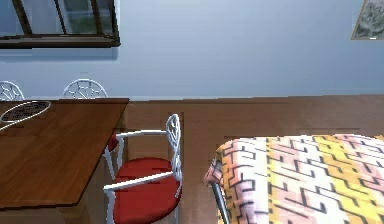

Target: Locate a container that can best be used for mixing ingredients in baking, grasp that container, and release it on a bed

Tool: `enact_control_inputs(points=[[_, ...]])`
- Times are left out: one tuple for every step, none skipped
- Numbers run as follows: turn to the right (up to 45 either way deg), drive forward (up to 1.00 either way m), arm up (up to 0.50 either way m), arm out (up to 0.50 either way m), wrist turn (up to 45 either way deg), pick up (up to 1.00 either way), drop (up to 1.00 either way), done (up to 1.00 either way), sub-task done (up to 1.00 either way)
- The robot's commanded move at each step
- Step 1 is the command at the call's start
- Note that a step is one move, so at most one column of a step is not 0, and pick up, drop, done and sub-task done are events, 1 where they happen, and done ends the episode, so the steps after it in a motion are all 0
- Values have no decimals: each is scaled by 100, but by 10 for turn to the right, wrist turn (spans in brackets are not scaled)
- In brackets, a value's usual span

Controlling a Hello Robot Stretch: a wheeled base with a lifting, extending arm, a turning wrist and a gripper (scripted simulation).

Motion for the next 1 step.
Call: enact_control_inputs(points=[[0, 0, 0, 0, 0, 0, 0, 100, 0]])
